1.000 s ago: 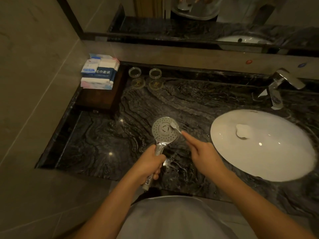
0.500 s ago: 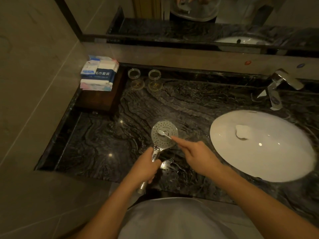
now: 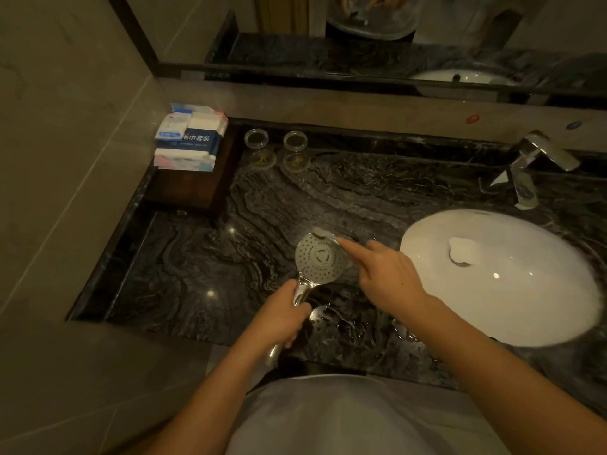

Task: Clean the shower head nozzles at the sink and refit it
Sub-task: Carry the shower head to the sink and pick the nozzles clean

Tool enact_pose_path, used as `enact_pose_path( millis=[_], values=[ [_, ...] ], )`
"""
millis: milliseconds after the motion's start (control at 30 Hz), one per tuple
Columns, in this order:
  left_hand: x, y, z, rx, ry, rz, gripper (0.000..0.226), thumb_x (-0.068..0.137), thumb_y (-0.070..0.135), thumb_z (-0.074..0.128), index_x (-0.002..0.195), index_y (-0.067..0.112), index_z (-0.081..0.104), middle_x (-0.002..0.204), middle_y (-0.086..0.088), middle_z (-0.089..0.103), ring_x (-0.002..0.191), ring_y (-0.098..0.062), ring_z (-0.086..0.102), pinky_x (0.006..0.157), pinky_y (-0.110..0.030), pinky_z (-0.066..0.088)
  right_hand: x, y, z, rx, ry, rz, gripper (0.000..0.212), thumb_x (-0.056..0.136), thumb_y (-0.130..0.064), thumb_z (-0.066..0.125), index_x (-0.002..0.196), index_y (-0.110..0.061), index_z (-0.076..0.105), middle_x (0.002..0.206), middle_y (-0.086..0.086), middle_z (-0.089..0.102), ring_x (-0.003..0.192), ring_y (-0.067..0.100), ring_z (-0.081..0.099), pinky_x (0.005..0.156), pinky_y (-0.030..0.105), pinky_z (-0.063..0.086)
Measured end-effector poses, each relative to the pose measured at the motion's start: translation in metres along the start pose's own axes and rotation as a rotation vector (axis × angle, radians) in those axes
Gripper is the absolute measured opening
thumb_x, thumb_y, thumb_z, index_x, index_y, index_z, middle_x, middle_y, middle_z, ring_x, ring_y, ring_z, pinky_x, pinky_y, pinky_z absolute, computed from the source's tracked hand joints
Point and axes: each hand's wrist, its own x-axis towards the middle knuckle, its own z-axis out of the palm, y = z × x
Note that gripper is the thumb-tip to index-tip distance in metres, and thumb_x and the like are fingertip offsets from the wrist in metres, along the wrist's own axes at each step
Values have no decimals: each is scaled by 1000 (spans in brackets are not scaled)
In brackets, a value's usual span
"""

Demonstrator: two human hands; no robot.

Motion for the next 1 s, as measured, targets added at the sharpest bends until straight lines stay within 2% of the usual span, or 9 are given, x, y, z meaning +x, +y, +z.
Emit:
enact_pose_path(
  millis=[100, 233, 300, 400, 500, 600, 733, 900, 1000],
  values=[
    [0, 1, 1, -33, -26, -26, 15, 96, 12, 54, 110, 14, 51, 63, -8, 52, 38, -15, 45, 37, -25, 36, -2, 0, 0, -26, -61, -24, 66, 98, -19, 42, 153, -46, 19, 110, 5, 63, 88, 35, 64, 66, 41, 51],
    [-2, 0, 3, -31, -69, -45, 12, 96, 13, 54, 108, 16, 51, 66, -8, 54, 40, -12, 47, 37, -25, 37, -5, 4, 4, -134, -150, -89, 80, 94, -20, 40, 154, -46, -7, 84, 5, 68, 67, 30, 63, 62, 42, 54],
    [-3, -2, 5, -39, -83, -51, 13, 96, 13, 54, 107, 18, 52, 64, -7, 53, 39, -12, 46, 37, -25, 37, -6, 3, 6, -99, -202, -95, 79, 97, -20, 38, 153, -46, -11, 82, 9, 67, 67, 32, 62, 65, 43, 54],
    [-3, 1, 6, -59, -86, -48, 12, 96, 11, 54, 106, 16, 51, 60, -5, 52, 38, -12, 45, 36, -24, 35, -2, 6, 3, 73, -206, -28, 70, 102, -22, 34, 152, -52, -6, 82, 15, 66, 68, 33, 61, 68, 45, 53],
    [-4, 8, 6, -93, -77, -44, 11, 97, 8, 52, 106, 14, 50, 59, -5, 50, 38, -13, 43, 36, -22, 34, -10, 0, 6, 167, -203, -25, 68, 103, -21, 35, 152, -52, -1, 71, 11, 59, 58, 27, 55, 60, 39, 48],
    [-5, 10, 5, -106, -76, -35, 13, 96, 7, 52, 106, 14, 51, 59, -5, 50, 38, -13, 43, 36, -23, 33, -14, -7, 7, 143, -198, -56, 67, 103, -21, 36, 154, -48, 2, 67, 6, 52, 57, 27, 53, 59, 40, 46],
    [-6, 9, 9, -135, -56, -9, 15, 96, 7, 52, 101, 21, 51, 57, -4, 49, 37, -12, 41, 35, -22, 32, -1, 5, 3, 156, -116, 38, 67, 102, -22, 37, 153, -50, 3, 67, 7, 52, 57, 28, 53, 61, 42, 49],
    [-7, 8, 6, -180, -56, -23, 18, 100, 10, 52, 99, 28, 51, 53, -1, 48, 36, -11, 41, 36, -23, 33, -18, -11, 12, 108, -145, -77, 71, 101, -21, 39, 154, -49, 1, 62, 2, 52, 52, 22, 49, 57, 38, 47],
    [-9, 8, 6, -175, -61, -24, 18, 100, 11, 53, 97, 28, 49, 53, -1, 48, 37, -11, 41, 36, -23, 32, -5, 4, 6, 132, -103, 70, 69, 102, -22, 37, 153, -51, 0, 61, 3, 52, 53, 24, 52, 62, 41, 52]
  ],
)
